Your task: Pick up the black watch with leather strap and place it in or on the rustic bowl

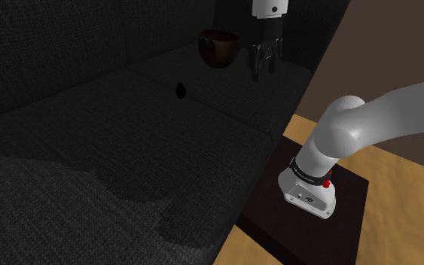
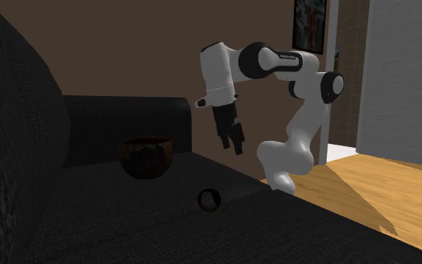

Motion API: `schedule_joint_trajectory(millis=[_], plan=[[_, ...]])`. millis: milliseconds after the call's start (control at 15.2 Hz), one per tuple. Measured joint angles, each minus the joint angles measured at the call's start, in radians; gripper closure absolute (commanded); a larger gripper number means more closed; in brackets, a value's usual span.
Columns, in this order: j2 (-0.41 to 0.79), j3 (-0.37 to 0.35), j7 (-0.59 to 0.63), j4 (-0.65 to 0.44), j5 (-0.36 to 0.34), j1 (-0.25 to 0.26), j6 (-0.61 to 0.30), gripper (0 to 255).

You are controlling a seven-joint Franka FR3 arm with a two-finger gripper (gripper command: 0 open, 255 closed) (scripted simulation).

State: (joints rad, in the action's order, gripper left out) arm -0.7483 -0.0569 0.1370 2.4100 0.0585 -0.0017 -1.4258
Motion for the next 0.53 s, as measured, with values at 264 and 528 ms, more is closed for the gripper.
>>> schedule_joint_trajectory(millis=[264,528], plan=[[0.062,-0.021,0.007,-0.028,0.019,0.014,-0.036,0],[0.201,-0.064,0.028,-0.117,0.051,0.040,-0.091,0]])
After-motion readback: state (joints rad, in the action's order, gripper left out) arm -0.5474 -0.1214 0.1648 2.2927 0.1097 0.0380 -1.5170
